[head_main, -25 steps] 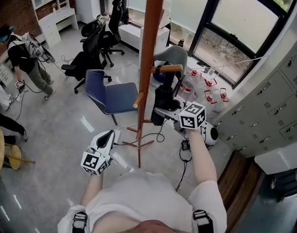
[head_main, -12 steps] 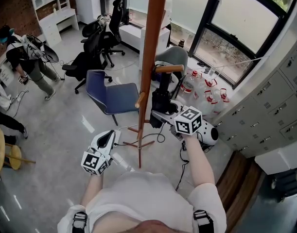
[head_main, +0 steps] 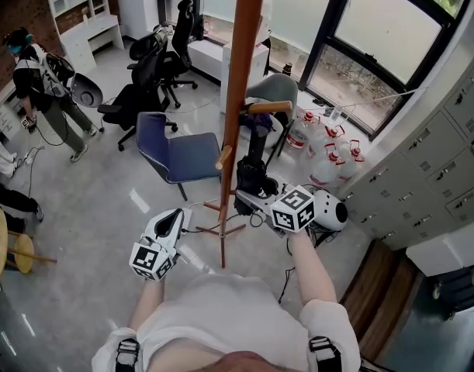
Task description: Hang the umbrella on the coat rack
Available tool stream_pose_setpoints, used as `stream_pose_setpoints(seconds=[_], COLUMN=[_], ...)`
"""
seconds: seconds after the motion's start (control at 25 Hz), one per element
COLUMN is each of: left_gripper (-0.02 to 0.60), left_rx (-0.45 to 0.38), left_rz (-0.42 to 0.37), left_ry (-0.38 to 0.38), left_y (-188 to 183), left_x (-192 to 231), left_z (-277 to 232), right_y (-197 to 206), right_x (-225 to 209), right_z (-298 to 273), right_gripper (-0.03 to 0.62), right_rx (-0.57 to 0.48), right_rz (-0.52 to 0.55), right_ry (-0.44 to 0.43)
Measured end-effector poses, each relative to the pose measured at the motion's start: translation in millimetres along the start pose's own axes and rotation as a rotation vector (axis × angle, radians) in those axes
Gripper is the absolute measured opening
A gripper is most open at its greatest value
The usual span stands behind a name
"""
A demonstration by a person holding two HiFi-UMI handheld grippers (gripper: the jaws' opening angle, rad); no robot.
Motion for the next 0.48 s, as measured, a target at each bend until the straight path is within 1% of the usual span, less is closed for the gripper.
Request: stream_pose_setpoints(seconds=[0.28,0.36,0.48], left_gripper=[0.011,0.011,0.011], left_rx=[-0.001,-0.003,-0.003], left_rz=[0.002,0.004,0.001], left_ry=[0.001,0.001,0.002], left_y=[1,0,0], left_x=[0,0,0], left_z=[2,3,3], right_y=[26,33,41], right_x=[20,21,19], right_z=[-16,-20,-24], right_gripper=[0.256,0.256,0.256], right_rx=[0.061,0.061,0.033], right_rz=[0.01,-0.012,-0.067], right_ry=[0.024,0.036,0.067])
Point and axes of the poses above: the fingertips, and each gripper's own axes: z backward along the fingers, x to its left, y out of its underside, the point moved 10 cm from there along z, backward along the fingers, and after that the axes turned 6 degrees about x, right-handed, at the moved point
